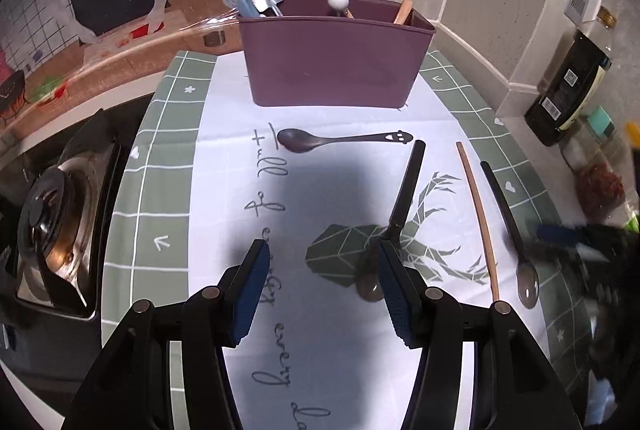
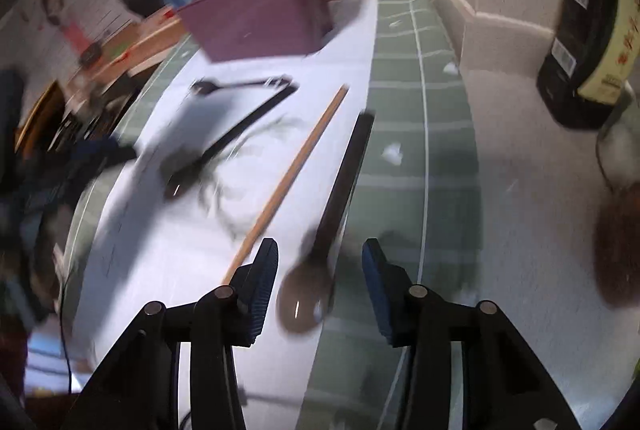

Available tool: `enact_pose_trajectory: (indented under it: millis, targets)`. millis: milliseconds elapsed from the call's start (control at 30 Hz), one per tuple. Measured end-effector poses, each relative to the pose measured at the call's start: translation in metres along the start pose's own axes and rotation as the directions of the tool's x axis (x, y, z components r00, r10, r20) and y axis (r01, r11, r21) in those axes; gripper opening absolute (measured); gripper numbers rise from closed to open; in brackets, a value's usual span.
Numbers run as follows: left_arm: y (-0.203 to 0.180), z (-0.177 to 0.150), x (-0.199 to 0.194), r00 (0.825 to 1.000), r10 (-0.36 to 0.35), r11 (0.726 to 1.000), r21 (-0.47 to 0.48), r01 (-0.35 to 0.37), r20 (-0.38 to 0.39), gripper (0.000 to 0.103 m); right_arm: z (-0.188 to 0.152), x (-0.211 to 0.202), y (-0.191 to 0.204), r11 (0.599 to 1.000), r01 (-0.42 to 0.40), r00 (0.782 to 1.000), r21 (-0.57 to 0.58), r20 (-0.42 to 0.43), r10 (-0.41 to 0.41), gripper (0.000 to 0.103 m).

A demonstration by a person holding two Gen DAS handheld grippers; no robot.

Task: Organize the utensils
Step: 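Close the right tool on a black-handled spoon while the left tool closes on a black handle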

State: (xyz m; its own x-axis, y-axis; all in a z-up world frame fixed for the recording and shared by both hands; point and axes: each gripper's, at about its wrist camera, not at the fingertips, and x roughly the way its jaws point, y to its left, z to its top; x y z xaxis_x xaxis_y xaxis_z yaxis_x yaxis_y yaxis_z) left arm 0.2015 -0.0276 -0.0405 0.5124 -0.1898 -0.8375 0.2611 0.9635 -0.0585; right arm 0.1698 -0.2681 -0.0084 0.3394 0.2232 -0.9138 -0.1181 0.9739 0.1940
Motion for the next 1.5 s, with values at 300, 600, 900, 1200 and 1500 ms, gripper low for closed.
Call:
enact_pose_trajectory:
  millis: [300, 600, 900, 1200, 1500]
  targets:
    - [-0.013, 0.002, 0.009, 0.999, -0.029, 0.998, 0.063, 0.031, -0.03, 0.056, 0.048, 0.046, 0.009, 0.992, 0.128, 0.991, 0.002, -0.043, -0.128, 0.012]
    - [-0.059, 0.024, 0.041, 0.988, -0.121, 0.977, 0.166, 0.136, -0.097, 0.056, 0.033, -0.002, -0.022, 0.995, 0.082, 0.996, 0.052, 0.041, -0.084, 0.001]
    - [-0.083, 0.055, 0.087, 0.967, -0.129, 0.958, 0.225, 0.179, -0.221, 0.04, 0.017, -0.016, -0.037, 0.997, 0.056, 0.997, 0.055, 0.05, -0.059, 0.005]
    - [-0.099, 0.076, 0.111, 0.951, -0.06, 0.947, 0.285, 0.151, -0.302, 0.019, 0.005, -0.014, -0.049, 0.995, 0.069, 0.997, 0.066, 0.039, -0.071, 0.006]
    - [-0.071, 0.054, 0.068, 0.984, -0.122, 0.985, 0.108, 0.137, -0.13, 0.012, 0.02, -0.008, -0.03, 0.999, 0.013, 0.999, 0.032, 0.036, -0.015, 0.01]
